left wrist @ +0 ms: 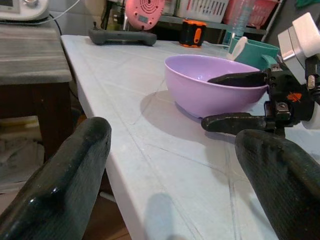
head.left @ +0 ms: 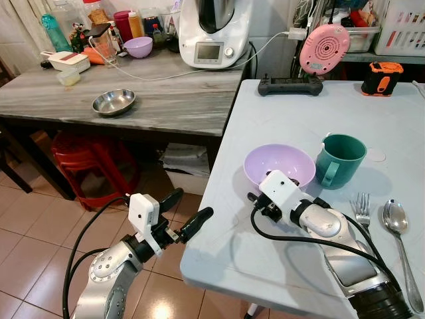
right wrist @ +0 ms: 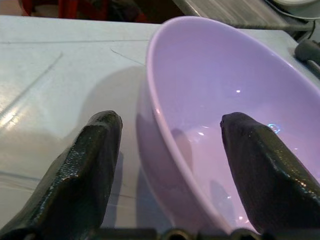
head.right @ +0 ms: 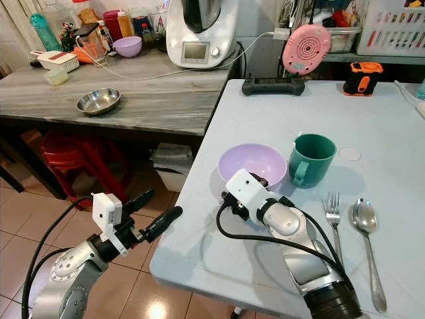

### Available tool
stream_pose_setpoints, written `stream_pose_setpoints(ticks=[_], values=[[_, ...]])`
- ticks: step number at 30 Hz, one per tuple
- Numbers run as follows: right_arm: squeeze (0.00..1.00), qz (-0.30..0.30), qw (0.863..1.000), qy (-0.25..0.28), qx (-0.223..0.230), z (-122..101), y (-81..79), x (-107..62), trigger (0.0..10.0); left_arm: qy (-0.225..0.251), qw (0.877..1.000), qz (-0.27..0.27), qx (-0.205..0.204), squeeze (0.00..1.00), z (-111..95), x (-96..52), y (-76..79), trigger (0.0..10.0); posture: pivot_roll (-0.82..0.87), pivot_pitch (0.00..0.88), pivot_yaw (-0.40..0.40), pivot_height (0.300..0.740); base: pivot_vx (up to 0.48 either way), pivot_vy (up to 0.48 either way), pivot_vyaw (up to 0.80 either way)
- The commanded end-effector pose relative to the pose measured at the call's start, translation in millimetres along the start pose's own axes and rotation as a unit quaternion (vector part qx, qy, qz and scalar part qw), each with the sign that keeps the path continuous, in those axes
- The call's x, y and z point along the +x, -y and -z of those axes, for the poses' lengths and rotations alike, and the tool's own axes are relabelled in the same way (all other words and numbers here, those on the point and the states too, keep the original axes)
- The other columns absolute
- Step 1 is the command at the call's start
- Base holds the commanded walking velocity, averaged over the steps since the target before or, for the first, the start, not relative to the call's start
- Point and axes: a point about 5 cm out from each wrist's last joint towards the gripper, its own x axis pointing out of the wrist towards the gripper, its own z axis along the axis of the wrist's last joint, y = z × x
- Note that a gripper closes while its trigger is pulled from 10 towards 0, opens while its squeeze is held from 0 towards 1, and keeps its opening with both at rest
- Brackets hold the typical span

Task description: Setting the table

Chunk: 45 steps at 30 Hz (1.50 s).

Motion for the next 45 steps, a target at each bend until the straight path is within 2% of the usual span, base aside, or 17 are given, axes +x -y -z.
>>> stream_pose_setpoints(ticks=[1, 11, 12, 13, 14, 17, 18, 27, 32, 38, 39, 40, 42, 43, 45], values=[[0.0, -0.004, 1.0, 0.003, -0.013, -0.9, -4.6, -1.3, 0.0, -0.004, 1.0, 0.007, 0.008, 0.0, -2.6, -1.4, -0.6, 10.0, -0.11, 0.024, 0.138, 0.74, 0.0, 0.0, 0.0], [0.0, 0.0, 1.0, 0.0, -0.025, 2.6, -4.3, -4.0, 0.0, -0.007, 1.0, 0.019, 0.008, 0.0, -3.7, -0.4, 0.8, 10.0, -0.1, 0.024, 0.143, 0.74, 0.0, 0.0, 0.0], [0.0, -0.004, 1.0, 0.002, -0.028, 2.4, -5.6, -3.4, 0.3, -0.007, 1.0, 0.019, 0.009, 0.0, -4.0, -0.2, 1.1, 10.0, -0.1, 0.022, 0.143, 0.74, 0.0, 0.0, 0.0], [0.0, -0.008, 0.999, 0.004, -0.034, 1.9, -6.9, -3.0, 4.4, -0.007, 1.0, 0.019, 0.009, 0.0, -4.2, -0.1, 1.3, 10.0, -0.1, 0.022, 0.143, 0.74, 0.0, 0.0, 0.0], [0.0, -0.01, 0.999, 0.008, -0.04, 1.0, -7.9, -2.5, 10.0, -0.007, 1.0, 0.019, 0.01, 0.0, -4.4, 0.1, 1.5, 10.0, -0.1, 0.022, 0.143, 0.74, 0.0, 0.0, 0.0], [0.0, -0.001, 0.999, 0.022, -0.031, -2.0, -7.9, -2.1, 10.0, -0.007, 1.0, 0.018, 0.01, 0.0, -4.4, 0.2, 1.7, 10.0, -0.1, 0.02, 0.142, 0.74, 0.0, 0.0, 0.0], [1.0, 0.002, 0.999, 0.028, -0.03, -4.0, -8.1, -2.6, 10.0, -0.007, 1.0, 0.017, 0.01, 0.0, -4.4, 0.4, 1.8, 10.0, -0.1, 0.02, 0.141, 0.74, 0.0, 0.0, 0.0], [1.0, 0.045, 0.995, 0.069, -0.063, -15.3, -1.5, -3.4, 10.0, -0.01, 1.0, 0.015, 0.01, 0.0, -3.4, 0.8, 1.3, 10.0, -0.1, 0.019, 0.142, 0.74, 0.0, 0.0, 0.0], [1.0, 0.039, 0.994, 0.069, -0.077, -16.2, -3.1, -3.9, 10.0, -0.011, 1.0, 0.014, 0.011, 0.0, -3.4, 1.5, 0.8, 10.0, -0.1, 0.017, 0.144, 0.74, 0.0, 0.0, 0.0], [1.0, 0.016, 0.996, 0.042, -0.073, -14.7, 1.1, -8.1, 10.0, -0.017, 1.0, 0.014, 0.012, 0.0, -2.4, 0.8, -0.2, 10.0, -0.1, 0.014, 0.144, 0.74, 0.0, 0.0, 0.0], [0.66, 0.0, 0.997, 0.032, -0.072, -13.8, -0.3, -9.6, 10.0, -0.018, 1.0, 0.015, 0.012, 0.0, -2.1, 0.5, -0.2, 10.0, -0.1, 0.014, 0.144, 0.74, 0.0, 0.0, 0.0], [0.06, -0.007, 0.997, 0.028, -0.072, -13.5, -1.4, -10.7, 10.0, -0.02, 1.0, 0.017, 0.011, 0.0, -1.7, 0.3, 0.0, 10.0, -0.1, 0.014, 0.144, 0.74, 0.0, 0.0, 0.0], [0.06, -0.011, 0.997, 0.025, -0.072, -13.4, -2.0, -11.4, 10.0, -0.021, 1.0, 0.018, 0.011, 0.0, -1.5, 0.2, 0.2, 10.0, -0.1, 0.014, 0.144, 0.74, 0.0, 0.0, 0.0], [0.0, -0.016, 0.997, 0.021, -0.07, -13.1, -2.9, -11.7, 10.0, -0.021, 1.0, 0.02, 0.01, 0.0, -1.3, 0.3, 0.3, 10.0, -0.1, 0.013, 0.14, 0.74, 0.0, 0.0, 0.0], [0.0, -0.02, 0.997, 0.019, -0.074, -13.0, -3.7, -11.9, 10.0, -0.021, 0.999, 0.022, 0.009, 0.0, -1.0, 0.5, 0.5, 10.0, -0.1, 0.012, 0.14, 0.74, 0.0, 0.0, 0.0]])
